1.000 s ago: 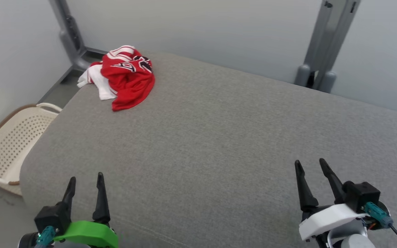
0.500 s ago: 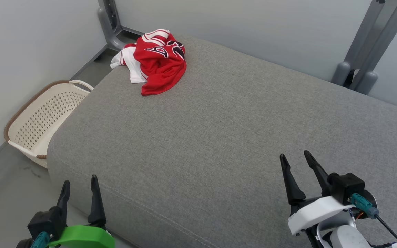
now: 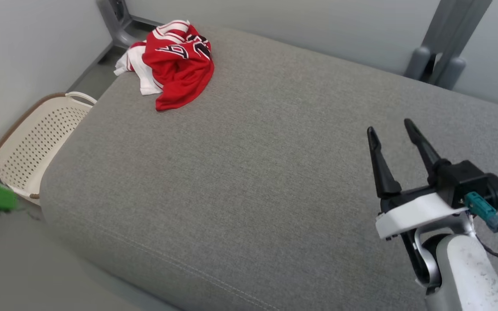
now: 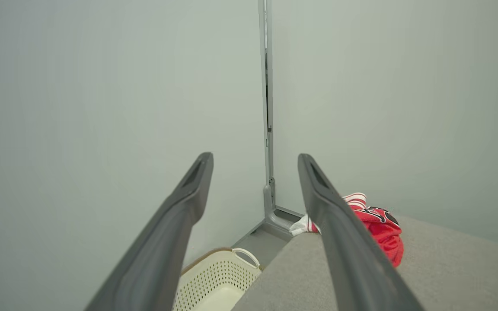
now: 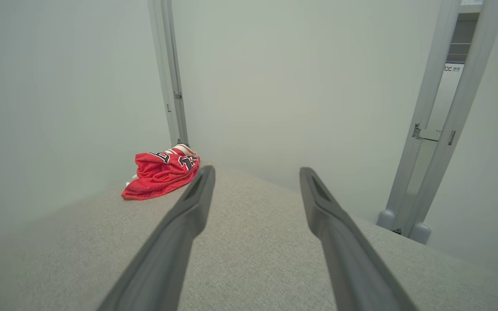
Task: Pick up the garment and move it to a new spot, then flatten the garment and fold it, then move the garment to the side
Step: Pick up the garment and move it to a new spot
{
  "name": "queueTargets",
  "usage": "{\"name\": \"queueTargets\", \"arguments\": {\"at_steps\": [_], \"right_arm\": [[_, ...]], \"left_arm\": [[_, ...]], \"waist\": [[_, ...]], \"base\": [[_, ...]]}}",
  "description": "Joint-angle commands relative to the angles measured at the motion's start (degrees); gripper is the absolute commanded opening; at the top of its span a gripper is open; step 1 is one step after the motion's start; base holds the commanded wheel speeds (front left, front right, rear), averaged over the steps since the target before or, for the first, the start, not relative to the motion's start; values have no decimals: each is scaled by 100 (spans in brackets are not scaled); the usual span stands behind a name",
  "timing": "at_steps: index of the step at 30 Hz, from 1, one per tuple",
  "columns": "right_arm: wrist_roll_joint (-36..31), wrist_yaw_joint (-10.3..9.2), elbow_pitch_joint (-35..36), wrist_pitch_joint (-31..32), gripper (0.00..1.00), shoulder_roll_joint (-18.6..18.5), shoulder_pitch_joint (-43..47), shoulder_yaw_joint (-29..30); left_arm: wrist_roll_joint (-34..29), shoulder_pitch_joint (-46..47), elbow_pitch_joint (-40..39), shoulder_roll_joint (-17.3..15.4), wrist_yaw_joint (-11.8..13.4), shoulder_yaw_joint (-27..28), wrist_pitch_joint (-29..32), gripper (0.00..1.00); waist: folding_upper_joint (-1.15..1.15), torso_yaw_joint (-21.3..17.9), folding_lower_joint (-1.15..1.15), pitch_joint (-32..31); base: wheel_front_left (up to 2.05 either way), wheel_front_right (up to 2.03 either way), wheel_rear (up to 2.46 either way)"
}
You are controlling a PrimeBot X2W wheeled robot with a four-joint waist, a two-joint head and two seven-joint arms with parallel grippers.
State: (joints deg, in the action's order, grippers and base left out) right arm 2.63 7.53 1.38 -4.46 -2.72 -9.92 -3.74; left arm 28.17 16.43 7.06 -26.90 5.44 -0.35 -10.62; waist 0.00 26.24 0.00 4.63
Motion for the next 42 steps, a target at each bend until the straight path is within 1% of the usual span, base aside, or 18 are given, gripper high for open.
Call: {"name": "queueTargets", "arguments": {"at_steps": [1,3,5,8,11,13,17,19,22,26,30,35,37,38,39,40,41,42], "right_arm": [[-109,-8,161,99,100,-31,-149,57],[-291,-8,402,233,100,-30,-289,107],[-399,-8,611,387,100,-28,-399,30],[-577,-8,878,578,100,-32,-517,-25],[-708,-8,1162,730,100,-28,-621,-47],[-764,-8,1353,829,100,-33,-644,-32],[-700,-8,1740,1039,100,-78,-616,31],[-838,-8,1925,1116,100,-223,-618,53],[-876,-5,2157,1203,100,-273,-607,107],[-938,-7,2364,1297,100,-346,-578,166],[-975,-7,2489,1351,100,-393,-528,205],[-990,-7,2559,1364,100,-399,-475,253],[-987,-7,2566,1356,100,-414,-490,269],[-983,-7,2567,1352,100,-416,-503,271],[-992,-7,2569,1339,100,-419,-525,273],[-998,-7,2561,1331,100,-415,-543,267],[-997,-7,2546,1324,100,-409,-561,262],[-997,-7,2514,1308,100,-399,-582,257]], "left_arm": [[-12,449,12,-174,-68,46,146,100],[-64,1035,105,-439,-95,84,359,100],[-80,1609,278,-698,-140,126,594,100],[4,2408,675,-918,-230,114,947,100],[11,3124,1252,-1132,-337,49,1264,100],[58,3473,1675,-1193,-423,-5,1428,100],[84,4028,2550,-1211,-661,-198,1716,100],[169,4196,2941,-1116,-770,-277,1843,100],[235,4429,3421,-1001,-943,-416,2035,100],[224,4603,3932,-881,-1088,-618,2123,100],[173,4737,4397,-829,-1126,-712,2002,100],[130,4925,4804,-778,-1165,-810,1740,100],[9,4993,4913,-859,-1086,-890,1482,100],[-37,5019,4978,-864,-1086,-927,1399,71],[-71,5074,5043,-876,-1064,-937,1264,71],[-102,5138,5114,-892,-1046,-940,1133,25],[-126,5182,5172,-905,-1033,-948,1037,0],[-144,5224,5248,-911,-1043,-964,931,0]], "waist": [[0,-928,0,1030],[0,-1102,0,1277],[0,-1307,0,1537],[0,-1576,0,1828],[0,-1857,0,2129],[0,-2000,0,2325],[0,-2167,0,2763],[0,-2213,0,2967],[0,-2248,0,3264],[0,-2255,0,3575],[0,-2257,0,3773],[0,-2264,0,3853],[0,-2275,0,3863],[0,-2280,0,3862],[0,-2288,0,3858],[0,-2294,0,3853],[0,-2299,0,3847],[0,-2303,0,3831]], "base": [[0,0,0],[0,0,0],[0,0,0],[0,0,0],[0,0,0],[0,0,0],[0,0,0],[0,0,0],[0,0,0],[0,0,0],[0,0,0],[0,0,0],[0,0,0],[0,0,0],[0,0,0],[0,0,0],[0,0,0],[0,0,0]]}}
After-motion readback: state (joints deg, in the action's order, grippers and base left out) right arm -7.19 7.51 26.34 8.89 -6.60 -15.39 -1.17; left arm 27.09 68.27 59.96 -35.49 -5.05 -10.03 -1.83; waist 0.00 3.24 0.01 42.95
